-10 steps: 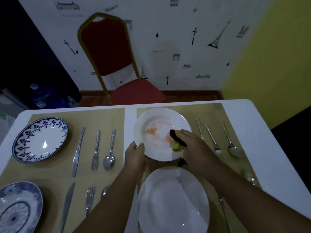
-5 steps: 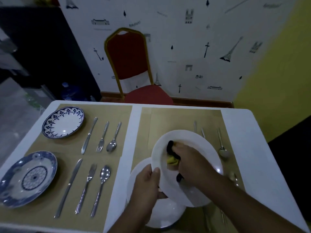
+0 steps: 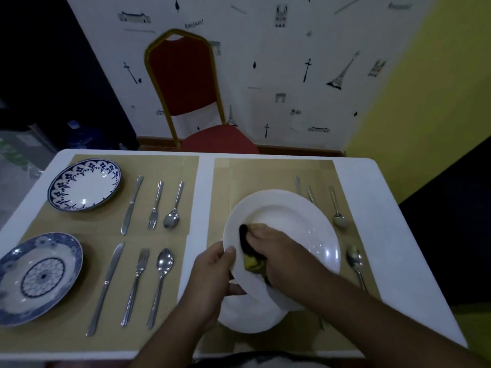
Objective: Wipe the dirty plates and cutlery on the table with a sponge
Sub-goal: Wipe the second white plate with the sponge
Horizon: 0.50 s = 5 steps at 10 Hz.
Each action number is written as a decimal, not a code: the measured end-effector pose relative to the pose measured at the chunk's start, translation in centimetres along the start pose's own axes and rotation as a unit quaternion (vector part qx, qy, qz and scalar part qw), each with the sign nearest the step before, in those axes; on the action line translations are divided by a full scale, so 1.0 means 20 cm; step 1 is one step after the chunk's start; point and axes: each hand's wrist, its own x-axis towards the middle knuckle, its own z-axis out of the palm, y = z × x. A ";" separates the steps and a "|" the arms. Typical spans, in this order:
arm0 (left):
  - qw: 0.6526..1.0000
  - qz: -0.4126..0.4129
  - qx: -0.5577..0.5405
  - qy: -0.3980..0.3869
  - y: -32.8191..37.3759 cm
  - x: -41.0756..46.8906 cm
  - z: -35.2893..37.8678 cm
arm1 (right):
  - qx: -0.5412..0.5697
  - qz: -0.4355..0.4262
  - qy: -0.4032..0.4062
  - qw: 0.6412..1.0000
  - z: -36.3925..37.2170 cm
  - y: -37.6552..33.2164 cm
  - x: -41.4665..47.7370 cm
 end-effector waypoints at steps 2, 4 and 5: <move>0.998 -0.001 -0.023 0.054 0.05 0.04 -0.14 | -0.030 -0.037 -0.119 0.992 -0.07 -0.04 -0.09; 0.998 -0.021 -0.012 0.054 0.04 0.02 -0.14 | -0.024 0.004 -0.151 0.988 0.06 -0.03 -0.18; 0.999 -0.026 -0.008 0.038 0.03 0.02 -0.15 | -0.024 -0.032 -0.088 0.995 0.12 -0.04 -0.06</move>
